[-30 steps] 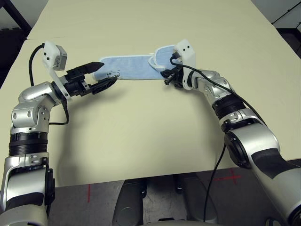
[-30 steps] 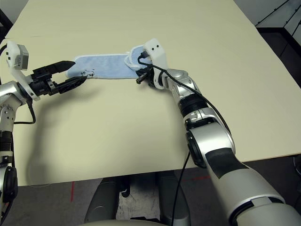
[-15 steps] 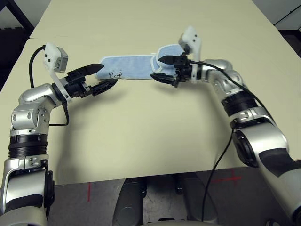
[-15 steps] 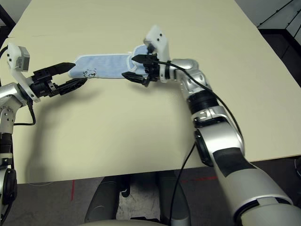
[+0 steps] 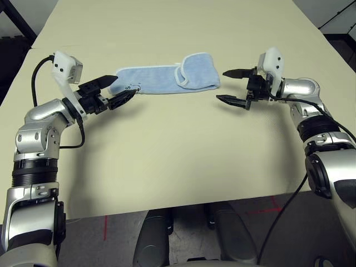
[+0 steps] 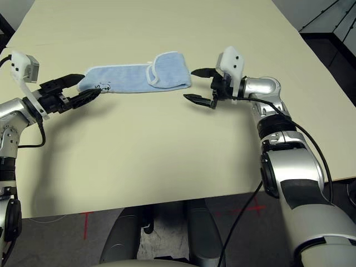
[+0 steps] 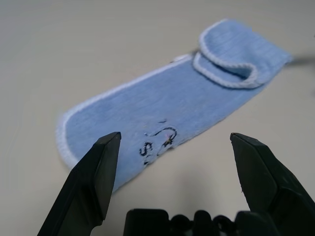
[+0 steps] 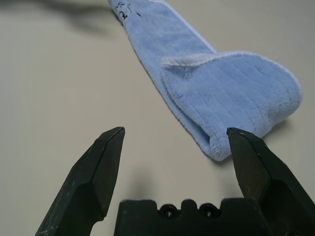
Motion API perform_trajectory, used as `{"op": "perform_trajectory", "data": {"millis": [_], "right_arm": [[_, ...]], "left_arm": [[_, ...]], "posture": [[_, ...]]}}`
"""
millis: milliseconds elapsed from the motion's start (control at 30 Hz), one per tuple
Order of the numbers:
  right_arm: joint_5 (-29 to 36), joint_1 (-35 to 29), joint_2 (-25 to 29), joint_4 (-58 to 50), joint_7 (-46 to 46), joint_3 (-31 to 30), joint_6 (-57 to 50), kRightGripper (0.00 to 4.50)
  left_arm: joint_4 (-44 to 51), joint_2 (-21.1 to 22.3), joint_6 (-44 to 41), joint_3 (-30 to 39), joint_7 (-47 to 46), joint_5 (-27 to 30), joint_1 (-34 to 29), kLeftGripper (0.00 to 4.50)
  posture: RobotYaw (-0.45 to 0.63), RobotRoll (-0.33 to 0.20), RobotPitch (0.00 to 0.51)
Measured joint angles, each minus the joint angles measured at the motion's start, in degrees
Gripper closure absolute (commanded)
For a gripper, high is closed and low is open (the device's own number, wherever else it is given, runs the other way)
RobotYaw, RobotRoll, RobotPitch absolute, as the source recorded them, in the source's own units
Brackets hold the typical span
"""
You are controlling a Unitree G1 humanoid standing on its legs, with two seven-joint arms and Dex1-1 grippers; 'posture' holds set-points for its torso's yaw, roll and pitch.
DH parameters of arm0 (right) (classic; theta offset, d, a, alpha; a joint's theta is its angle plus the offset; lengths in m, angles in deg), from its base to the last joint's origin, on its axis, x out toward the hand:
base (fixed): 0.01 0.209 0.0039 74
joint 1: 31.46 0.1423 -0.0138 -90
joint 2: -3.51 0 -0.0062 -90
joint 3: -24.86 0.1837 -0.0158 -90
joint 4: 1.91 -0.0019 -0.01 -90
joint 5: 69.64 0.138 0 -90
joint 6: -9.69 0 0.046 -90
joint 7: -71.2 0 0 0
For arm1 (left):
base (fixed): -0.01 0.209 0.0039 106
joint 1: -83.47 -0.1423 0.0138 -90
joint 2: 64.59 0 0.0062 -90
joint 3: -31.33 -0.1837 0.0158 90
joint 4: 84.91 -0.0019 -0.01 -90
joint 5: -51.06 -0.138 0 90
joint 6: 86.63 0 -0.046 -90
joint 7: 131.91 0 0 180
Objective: Fold the towel and set it aside.
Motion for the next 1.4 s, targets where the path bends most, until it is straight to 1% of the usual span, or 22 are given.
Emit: {"op": "perform_trajectory", "data": {"millis": [167, 333, 500, 633, 800, 967, 1167, 1400], "right_arm": [[-2.0, 3.0, -0.4, 3.6, -2.3, 0.0, 0.9, 0.02], [-3.1, 5.1, -3.2, 4.8, -4.6, 0.0, 0.9, 0.02], [-3.1, 5.5, -3.7, 4.9, -4.6, 0.4, 0.9, 0.02], [-3.1, 5.5, -4.3, 4.9, -4.5, 1.3, 0.9, 0.02], [-3.2, 5.5, -4.3, 4.9, -4.4, 1.4, 1.0, 0.02], [-3.2, 5.5, -4.4, 4.9, -4.4, 1.4, 1.0, 0.02], [-3.2, 5.5, -4.4, 4.9, -4.5, 1.4, 1.0, 0.02], [-3.2, 5.5, -4.3, 4.9, -4.4, 1.4, 1.0, 0.02]], "left_arm": [[0.0, -0.9, -7.4, 2.4, -8.9, -0.4, 0.6, 0.0], [0.0, -4.0, -21.2, 7.5, -17.8, 3.7, 5.8, 0.0], [-2.6, -6.9, -35.9, 16.6, -27.1, 9.1, 12.3, 0.0], [-5.7, -8.1, -44.5, 22.7, -33.9, 11.0, 15.7, 0.0], [-8.5, -10.7, -49.6, 29.0, -39.2, 12.6, 17.5, 0.0], [-8.6, -13.8, -52.8, 32.4, -41.9, 14.0, 18.1, 0.0], [-8.6, -15.4, -53.0, 33.8, -43.5, 14.9, 18.8, 0.0], [-9.6, -16.8, -49.3, 34.1, -44.5, 14.9, 20.3, 0.0]], "posture": [[0.04, 0.0, 0.247], [0.05, 0.0, 0.248], [0.05, 0.0, 0.249], [0.04, 0.0, 0.249], [0.04, 0.0, 0.248], [0.03, 0.0, 0.249], [0.03, 0.0, 0.251], [0.03, 0.0, 0.252]]}}
